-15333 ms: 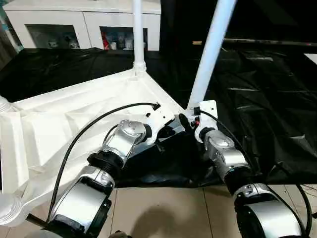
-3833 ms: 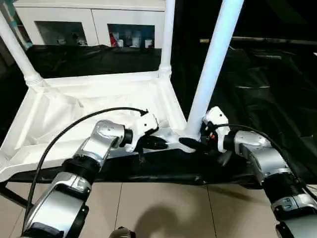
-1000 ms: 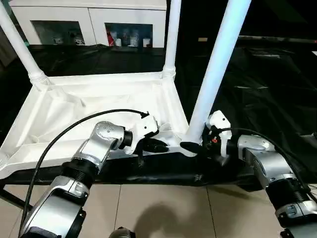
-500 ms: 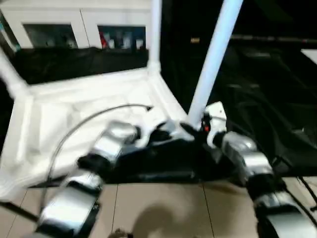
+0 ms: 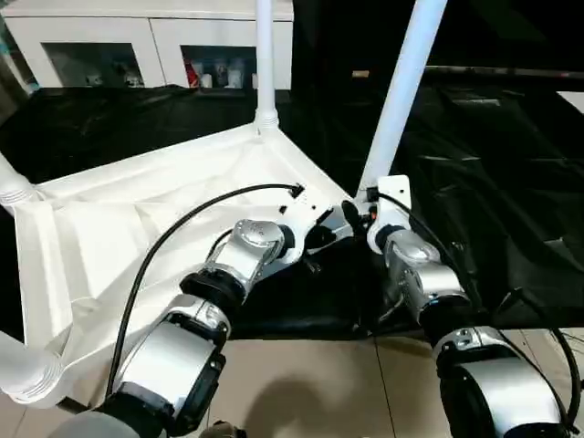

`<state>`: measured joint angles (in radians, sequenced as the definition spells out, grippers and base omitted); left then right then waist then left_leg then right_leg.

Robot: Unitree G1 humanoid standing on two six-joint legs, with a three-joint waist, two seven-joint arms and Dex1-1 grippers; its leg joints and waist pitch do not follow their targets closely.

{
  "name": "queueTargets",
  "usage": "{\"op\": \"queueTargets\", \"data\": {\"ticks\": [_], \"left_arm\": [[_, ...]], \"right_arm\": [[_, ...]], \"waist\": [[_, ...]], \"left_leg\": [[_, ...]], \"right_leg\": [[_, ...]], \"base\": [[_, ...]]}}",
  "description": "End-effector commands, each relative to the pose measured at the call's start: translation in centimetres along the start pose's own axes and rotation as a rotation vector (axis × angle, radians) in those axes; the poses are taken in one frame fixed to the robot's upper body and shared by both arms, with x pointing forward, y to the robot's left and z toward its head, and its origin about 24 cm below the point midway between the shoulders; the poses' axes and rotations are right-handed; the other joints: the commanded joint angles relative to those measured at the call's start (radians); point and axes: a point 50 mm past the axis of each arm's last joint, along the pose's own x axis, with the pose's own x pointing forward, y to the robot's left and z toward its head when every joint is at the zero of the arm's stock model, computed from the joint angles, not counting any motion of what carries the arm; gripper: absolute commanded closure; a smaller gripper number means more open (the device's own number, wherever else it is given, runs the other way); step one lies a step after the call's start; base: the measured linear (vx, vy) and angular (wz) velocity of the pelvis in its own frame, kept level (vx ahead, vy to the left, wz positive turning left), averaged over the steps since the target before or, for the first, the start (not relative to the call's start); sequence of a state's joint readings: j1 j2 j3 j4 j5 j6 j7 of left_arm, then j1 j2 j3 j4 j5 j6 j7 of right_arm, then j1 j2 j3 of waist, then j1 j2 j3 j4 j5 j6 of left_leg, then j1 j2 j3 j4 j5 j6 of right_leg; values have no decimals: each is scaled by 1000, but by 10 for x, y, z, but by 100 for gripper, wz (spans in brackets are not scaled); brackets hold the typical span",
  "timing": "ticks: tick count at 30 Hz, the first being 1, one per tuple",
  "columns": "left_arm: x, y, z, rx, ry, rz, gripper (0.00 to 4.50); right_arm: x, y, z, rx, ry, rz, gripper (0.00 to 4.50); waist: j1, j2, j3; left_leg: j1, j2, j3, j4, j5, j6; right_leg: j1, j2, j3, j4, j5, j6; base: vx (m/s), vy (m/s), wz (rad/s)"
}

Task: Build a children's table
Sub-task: Rotate leg to tighten

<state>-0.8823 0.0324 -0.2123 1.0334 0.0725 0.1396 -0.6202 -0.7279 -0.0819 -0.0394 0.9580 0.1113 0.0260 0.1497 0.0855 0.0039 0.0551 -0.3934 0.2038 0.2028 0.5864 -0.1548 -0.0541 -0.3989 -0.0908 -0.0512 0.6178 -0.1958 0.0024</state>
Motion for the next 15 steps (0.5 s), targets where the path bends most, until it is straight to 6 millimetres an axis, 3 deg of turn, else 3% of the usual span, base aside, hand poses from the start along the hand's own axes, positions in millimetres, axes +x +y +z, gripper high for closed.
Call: {"op": "queueTargets", "data": {"ticks": [1,7,11,15], "left_arm": [[-9,16,-13,-32,38,97,450],[-16,17,-17,16,40,-2,450],[-23,17,-18,59,19,-96,450],[-30,16,-22,110,19,-190,450]], "right_arm": [[0,-1,-3,-11,2,12,92],[-5,-5,11,-71,-45,207,49],[-18,-9,11,-139,-30,399,49],[-31,-16,10,-210,-20,521,49]], "waist": [[-1,-11,-75],[-6,-14,-75],[5,-17,-74],[12,-13,-73]], "left_leg": [[22,21,-16,-62,-198,48],[21,21,-14,-59,-182,72],[21,24,-15,-56,-160,105],[23,28,-14,-58,-177,90]], "right_leg": [[49,-53,31,-72,-97,-231],[50,-51,31,-71,-65,-247],[55,-52,30,-66,-27,-248],[49,-52,30,-67,-52,-259]], "base": [[0,0,0],[0,0,0],[0,0,0],[0,0,0]]}}
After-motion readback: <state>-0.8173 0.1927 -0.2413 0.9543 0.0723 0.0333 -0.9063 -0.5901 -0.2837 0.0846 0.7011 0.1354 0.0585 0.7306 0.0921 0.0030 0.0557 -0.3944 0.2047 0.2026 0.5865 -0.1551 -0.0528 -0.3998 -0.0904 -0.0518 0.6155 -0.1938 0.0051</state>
